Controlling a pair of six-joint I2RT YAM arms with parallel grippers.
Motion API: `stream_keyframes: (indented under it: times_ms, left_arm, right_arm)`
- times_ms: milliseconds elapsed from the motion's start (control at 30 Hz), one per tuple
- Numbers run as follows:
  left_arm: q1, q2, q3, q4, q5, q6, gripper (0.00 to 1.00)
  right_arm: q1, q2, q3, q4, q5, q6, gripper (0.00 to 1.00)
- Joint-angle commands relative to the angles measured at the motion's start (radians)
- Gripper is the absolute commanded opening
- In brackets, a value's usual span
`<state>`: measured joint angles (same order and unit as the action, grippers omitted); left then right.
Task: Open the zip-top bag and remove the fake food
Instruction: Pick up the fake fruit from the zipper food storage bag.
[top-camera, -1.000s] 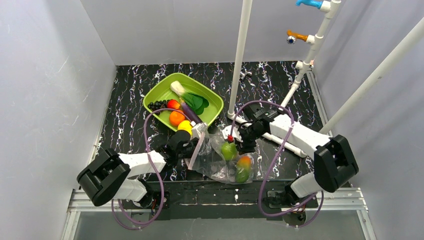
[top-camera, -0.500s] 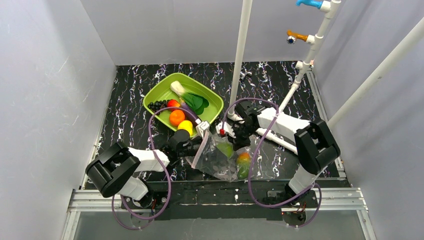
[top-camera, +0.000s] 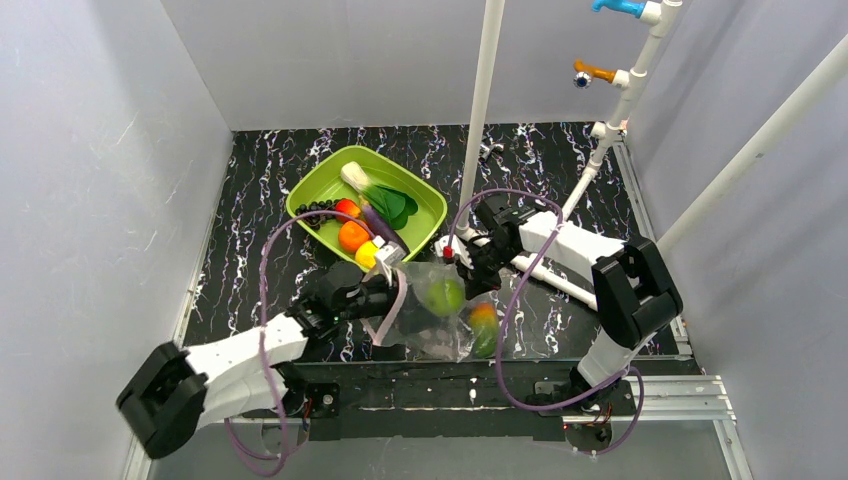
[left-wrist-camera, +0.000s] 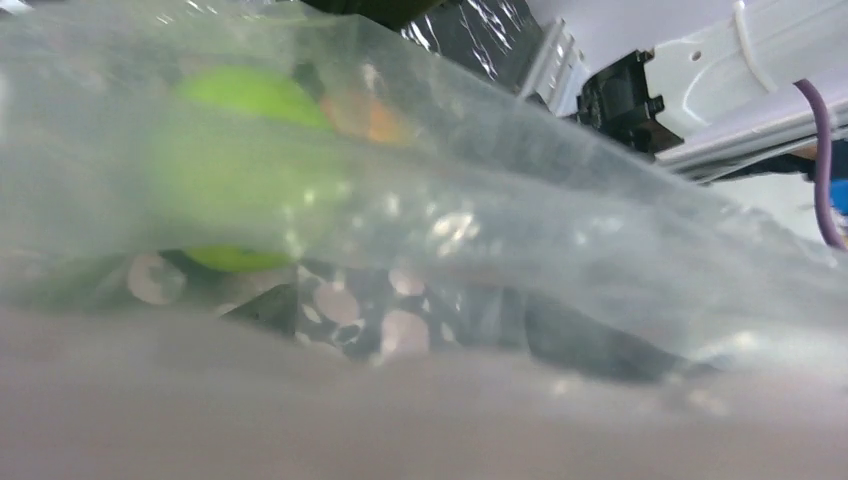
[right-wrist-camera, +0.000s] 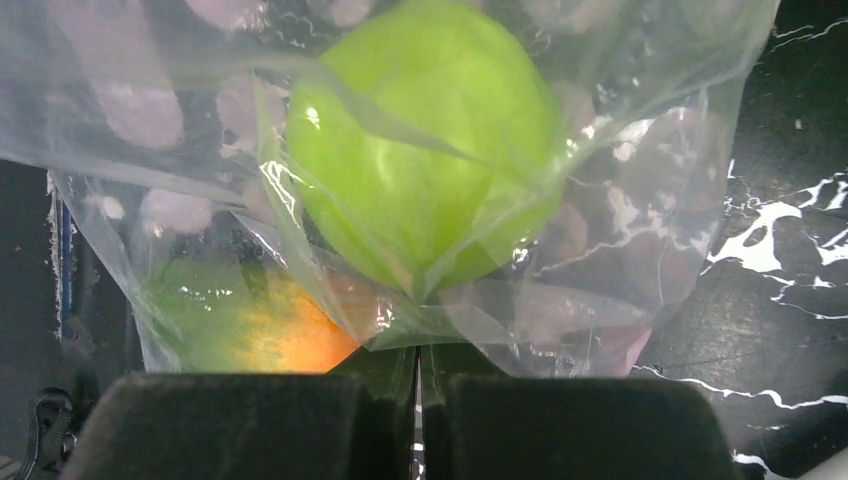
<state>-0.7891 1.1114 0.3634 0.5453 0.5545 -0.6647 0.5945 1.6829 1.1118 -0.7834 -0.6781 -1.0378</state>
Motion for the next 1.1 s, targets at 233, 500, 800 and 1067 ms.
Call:
stream_keyframes:
  times_ms: [233,500,800,1067]
  left_arm:
    - [-0.016,-0.204,-0.062,-0.126,-0.252,0.315,0.80]
    - [-0.044,-0.022,-0.043,-0.027,-0.260,0.339,0.78]
    - [-0.116,0.032,-0.068,0.025,-0.379,0.494,0.81]
    - [-0.164,0.101,-0.059,0.054,-0.527,0.583,0.84]
  right_arm:
    - [-0.012,-0.047,0.032,-0.042,-0.088,-0.009,0.01]
    - [0.000,-0.021,0.053,-0.048,-0.090,0.035,0.01]
    - [0.079,0.043,0.102,-0.020,0.007,0.184,0.01]
    - [0.091,0.075,0.129,-0.004,0.036,0.252,0.01]
